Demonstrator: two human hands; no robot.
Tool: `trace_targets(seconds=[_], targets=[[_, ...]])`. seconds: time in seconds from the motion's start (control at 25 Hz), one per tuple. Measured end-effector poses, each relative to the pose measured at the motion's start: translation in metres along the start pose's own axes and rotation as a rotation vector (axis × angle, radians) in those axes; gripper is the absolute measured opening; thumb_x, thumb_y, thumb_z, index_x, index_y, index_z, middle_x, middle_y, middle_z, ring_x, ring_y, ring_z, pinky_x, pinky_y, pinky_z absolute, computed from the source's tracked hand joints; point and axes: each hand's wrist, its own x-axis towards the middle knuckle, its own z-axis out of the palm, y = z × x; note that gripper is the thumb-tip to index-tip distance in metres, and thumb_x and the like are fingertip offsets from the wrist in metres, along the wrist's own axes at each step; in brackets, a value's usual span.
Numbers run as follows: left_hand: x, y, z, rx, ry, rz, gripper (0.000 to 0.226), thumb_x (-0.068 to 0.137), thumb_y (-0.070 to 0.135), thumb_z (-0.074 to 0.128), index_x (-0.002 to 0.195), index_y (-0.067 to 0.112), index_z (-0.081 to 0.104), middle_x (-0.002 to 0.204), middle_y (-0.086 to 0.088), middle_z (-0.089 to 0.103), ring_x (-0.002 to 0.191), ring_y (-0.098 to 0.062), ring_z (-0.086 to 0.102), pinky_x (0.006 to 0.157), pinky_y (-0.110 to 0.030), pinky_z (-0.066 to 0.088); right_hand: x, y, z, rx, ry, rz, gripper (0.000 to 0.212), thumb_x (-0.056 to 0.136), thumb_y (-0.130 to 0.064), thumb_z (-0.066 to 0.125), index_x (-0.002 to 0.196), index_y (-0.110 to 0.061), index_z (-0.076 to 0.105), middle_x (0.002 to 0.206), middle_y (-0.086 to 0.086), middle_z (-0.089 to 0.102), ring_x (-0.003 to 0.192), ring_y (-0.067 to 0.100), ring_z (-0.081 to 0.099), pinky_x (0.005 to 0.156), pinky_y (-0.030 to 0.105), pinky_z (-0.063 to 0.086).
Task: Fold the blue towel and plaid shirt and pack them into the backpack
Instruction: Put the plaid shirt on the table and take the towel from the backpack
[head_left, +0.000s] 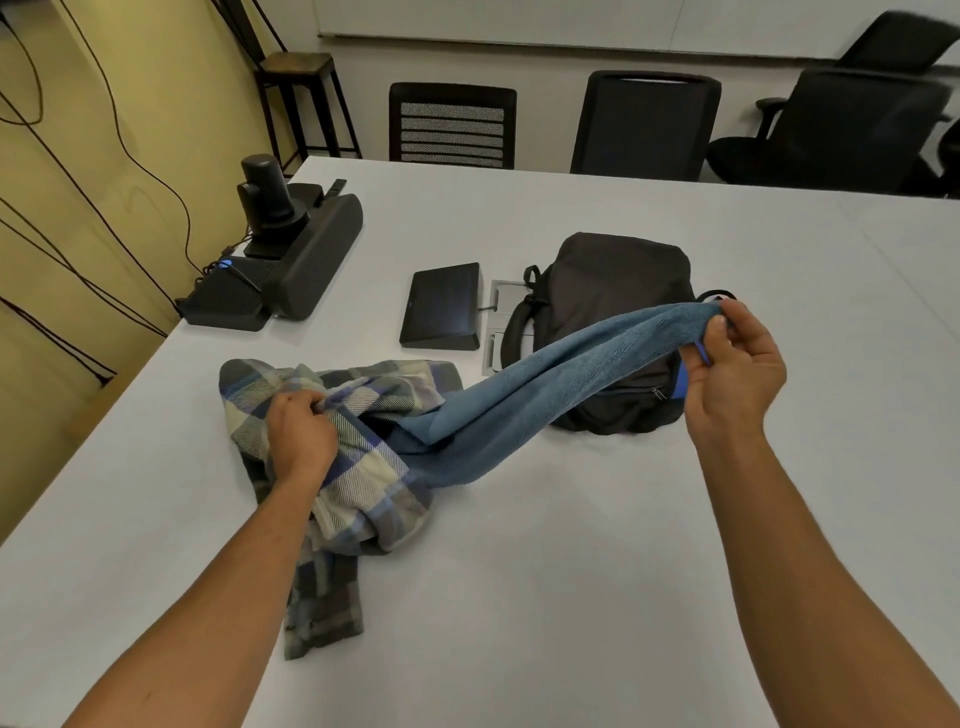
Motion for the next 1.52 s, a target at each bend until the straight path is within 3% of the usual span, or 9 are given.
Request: trace_targets(seconds=[0.12,0.24,0.4,0.56,0.72,0.92,1.2,1.4,1.52], targets=[[-0.030,0.016,0.025,0.115,-0.137,0.014,0.031,0.086,0.000,0.057,0.114,0.009,0.065,0.124,-0.017,0.055,0.109,-0.037,0.054,0.089,-0.045,0.046,0.001,-0.007,-0.019,-0.036,-0.065,0.049,0.017,0.095,0.002,0.058,0.107,-0.005,0.067,0.102,0.003,0.068,0.101,0.018,0.070,0.086,0.036,0.058],[-0.076,0.045,0.056,0.239,-0.216,0.247,0.046,0.082,0.011,0.065,0.127,0.018,0.058,0.129,-0.008,0.056,0.121,-0.031,0.050,0.105,-0.048,0.039,0.006,-0.013,-0.037,-0.043,-0.149,0.092,0.018,0.095,0.002,0.057,0.102,-0.010,0.068,0.099,0.001,0.071,0.100,0.019,0.070,0.086,0.037,0.058],[-0.136,0.094,0.091,-0.043,-0.519,0.360,0.078,0.082,0.022,0.076,0.148,0.022,0.034,0.151,0.001,0.036,0.137,-0.021,0.038,0.113,-0.040,0.035,0.020,-0.033,-0.061,-0.045,-0.276,0.117,0.023,0.095,0.006,0.054,0.093,-0.011,0.069,0.084,-0.005,0.072,0.090,0.015,0.071,0.080,0.034,0.059],[-0.183,0.134,0.127,-0.018,-0.430,0.397,0.105,0.076,0.036,0.081,0.155,0.033,0.011,0.161,0.002,0.019,0.146,-0.022,0.024,0.116,-0.047,0.029,0.038,-0.055,-0.104,0.053,-0.327,0.128,0.042,0.093,0.009,0.052,0.078,-0.021,0.077,0.087,0.000,0.072,0.091,0.018,0.068,0.083,0.036,0.057],[-0.219,0.169,0.152,-0.028,-0.318,0.386,0.091,0.082,0.038,0.075,0.153,0.036,0.017,0.160,-0.001,0.022,0.144,-0.024,0.026,0.114,-0.046,0.031,0.052,-0.072,-0.153,0.041,-0.383,0.161,0.045,0.093,0.010,0.050,0.075,-0.022,0.077,0.085,-0.002,0.072,0.088,0.015,0.068,0.079,0.029,0.057],[-0.256,0.187,0.190,-0.026,-0.573,0.431,0.063,0.090,0.030,0.068,0.145,0.023,0.039,0.139,-0.004,0.048,0.129,-0.022,0.047,0.106,-0.032,0.041,0.056,-0.079,-0.207,-0.190,-0.490,0.228,0.043,0.091,0.009,0.048,0.082,-0.022,0.076,0.093,-0.001,0.072,0.094,0.019,0.068,0.077,0.029,0.056],[-0.292,0.174,0.197,0.058,-0.819,0.337,0.071,0.089,0.029,0.069,0.150,0.029,0.031,0.155,0.003,0.033,0.139,-0.021,0.037,0.110,-0.039,0.039,0.054,-0.075,-0.267,-0.387,-0.355,0.401,0.045,0.065,-0.015,0.051,0.105,-0.020,0.069,0.121,0.004,0.066,0.113,0.023,0.060,0.090,0.041,0.053],[-0.312,0.221,0.193,-0.127,-0.974,0.535,0.073,0.087,0.028,0.070,0.148,0.033,0.031,0.149,0.008,0.040,0.133,-0.012,0.041,0.104,-0.024,0.036,0.030,-0.064,-0.273,-0.532,-0.529,0.314,0.034,0.069,-0.011,0.053,0.098,-0.015,0.070,0.096,-0.002,0.072,0.095,0.019,0.066,0.081,0.032,0.054],[-0.323,0.260,0.191,-0.282,-1.073,0.599,0.063,0.085,0.025,0.072,0.140,0.034,0.042,0.139,0.008,0.051,0.124,-0.009,0.050,0.102,-0.028,0.043,0.025,-0.062,-0.272,-0.568,-0.592,0.299,0.027,0.080,0.005,0.056,0.098,-0.011,0.067,0.086,0.013,0.071,0.083,0.025,0.069,0.077,0.033,0.056]])
